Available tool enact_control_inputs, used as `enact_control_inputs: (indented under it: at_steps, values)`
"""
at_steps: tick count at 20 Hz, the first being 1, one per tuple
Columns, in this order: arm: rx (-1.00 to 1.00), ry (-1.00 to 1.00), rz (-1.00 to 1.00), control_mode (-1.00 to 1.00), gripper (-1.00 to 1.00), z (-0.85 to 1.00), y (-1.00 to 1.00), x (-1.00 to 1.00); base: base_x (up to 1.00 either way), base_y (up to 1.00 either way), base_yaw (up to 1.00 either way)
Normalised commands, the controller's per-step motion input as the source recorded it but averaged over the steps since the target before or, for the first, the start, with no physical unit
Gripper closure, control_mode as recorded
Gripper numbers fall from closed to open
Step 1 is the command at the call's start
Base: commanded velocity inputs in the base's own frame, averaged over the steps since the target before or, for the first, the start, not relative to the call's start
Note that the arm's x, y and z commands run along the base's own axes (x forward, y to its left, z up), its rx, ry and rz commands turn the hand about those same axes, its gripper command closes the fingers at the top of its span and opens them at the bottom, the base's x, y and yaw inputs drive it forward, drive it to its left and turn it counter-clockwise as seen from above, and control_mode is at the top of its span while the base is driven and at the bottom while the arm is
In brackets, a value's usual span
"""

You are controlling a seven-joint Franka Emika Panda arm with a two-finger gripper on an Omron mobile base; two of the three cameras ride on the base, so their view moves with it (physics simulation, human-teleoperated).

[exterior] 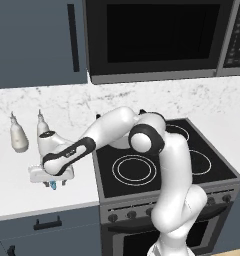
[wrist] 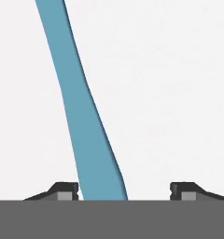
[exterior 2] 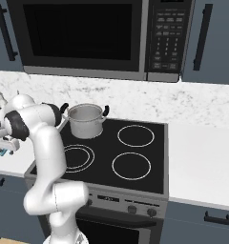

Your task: Put the sweet potato and corn in the pot. Retrieve the spatula and lightly stir the vegetables in the pot.

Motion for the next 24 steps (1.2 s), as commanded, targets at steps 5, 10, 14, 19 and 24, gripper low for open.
enact_control_inputs:
  at_steps: [5, 10, 14, 19, 24]
  values:
    - [0.0, 0.0, 0.0, -1.0, 1.0, -0.26, 0.0, -0.08, 0.0, 0.0, 0.0]
    - [0.0, 0.0, 0.0, -1.0, 1.0, -0.21, 0.0, -0.01, 0.0, 0.0, 0.0]
    - [0.0, 0.0, 0.0, -1.0, 1.0, -0.01, 0.0, 0.0, 0.0, 0.0, 0.0]
    - [0.0, 0.0, 0.0, -1.0, 1.0, 0.0, 0.0, 0.0, 0.0, 0.0, 0.0]
    - [0.0, 0.0, 0.0, -1.0, 1.0, 0.0, 0.0, 0.0, 0.0, 0.0, 0.0]
